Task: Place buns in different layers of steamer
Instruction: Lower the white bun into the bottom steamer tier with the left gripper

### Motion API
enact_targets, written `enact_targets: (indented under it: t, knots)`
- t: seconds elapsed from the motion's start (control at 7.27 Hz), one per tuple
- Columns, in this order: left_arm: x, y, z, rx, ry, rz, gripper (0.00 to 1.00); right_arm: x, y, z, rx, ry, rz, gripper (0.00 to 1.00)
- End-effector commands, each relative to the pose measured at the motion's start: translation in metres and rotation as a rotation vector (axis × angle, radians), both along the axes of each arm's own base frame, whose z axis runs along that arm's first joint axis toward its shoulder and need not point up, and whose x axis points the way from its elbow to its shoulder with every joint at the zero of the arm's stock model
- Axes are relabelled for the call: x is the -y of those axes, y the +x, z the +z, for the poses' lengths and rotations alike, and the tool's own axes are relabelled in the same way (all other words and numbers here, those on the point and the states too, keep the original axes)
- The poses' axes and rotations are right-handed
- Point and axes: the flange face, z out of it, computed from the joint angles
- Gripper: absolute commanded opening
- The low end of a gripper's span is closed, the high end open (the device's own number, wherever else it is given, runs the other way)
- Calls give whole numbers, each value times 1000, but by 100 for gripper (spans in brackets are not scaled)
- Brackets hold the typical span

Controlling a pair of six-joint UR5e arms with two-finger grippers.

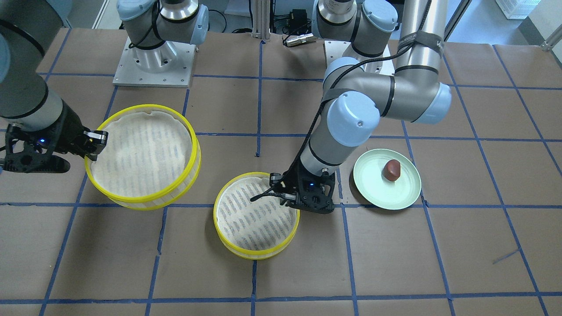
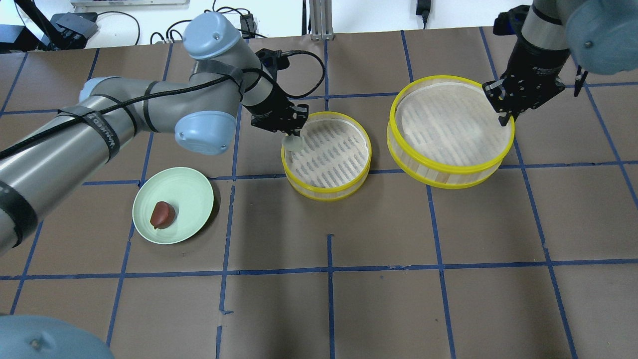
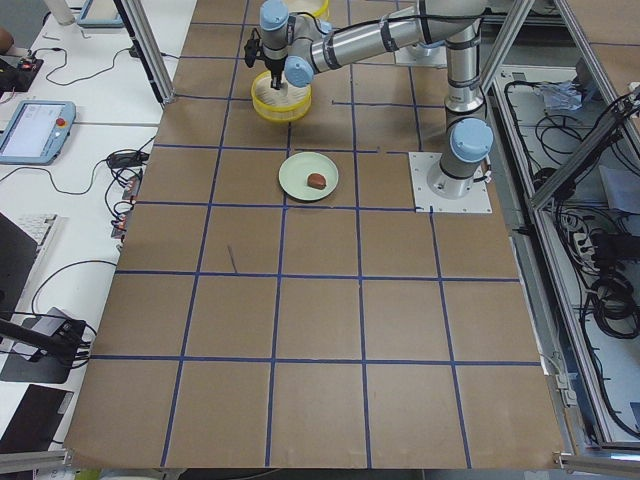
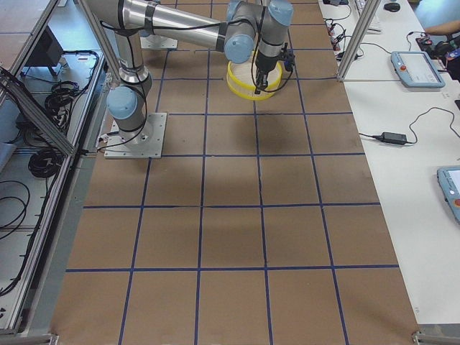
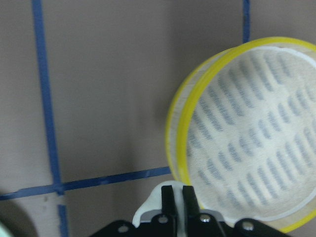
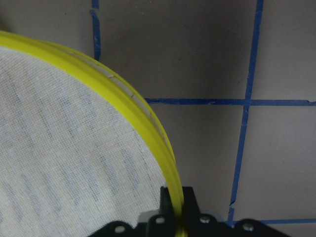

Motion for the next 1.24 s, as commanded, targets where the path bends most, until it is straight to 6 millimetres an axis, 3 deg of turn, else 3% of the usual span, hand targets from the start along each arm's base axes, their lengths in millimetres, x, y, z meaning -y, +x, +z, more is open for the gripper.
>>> enact_targets:
  t: [0.0,0.41,0.55,0.69,0.83,0.96,1.1]
  knots:
    - [4,-33,-22,-103,-36,12,96,5,-14,-17,4,26,22,3]
    - [4,-32,-19,-103,-25,65,100,8,-14,-23,7,35,25,3]
    - [2,-25,-2,-80,-62,61,100,8,-14,-22,6,34,24,3]
    - [7,18,-1,106,-119,-18,100,8,-14,-19,4,28,21,3]
    - [-2,42,-5,203,-81,-128,100,8,-13,-17,4,24,22,3]
    - [-13,73,-2,252,-72,-111,100,7,-11,-13,2,16,15,3]
    - [-38,122,-21,341,20,-66,100,6,-9,-9,2,10,11,3]
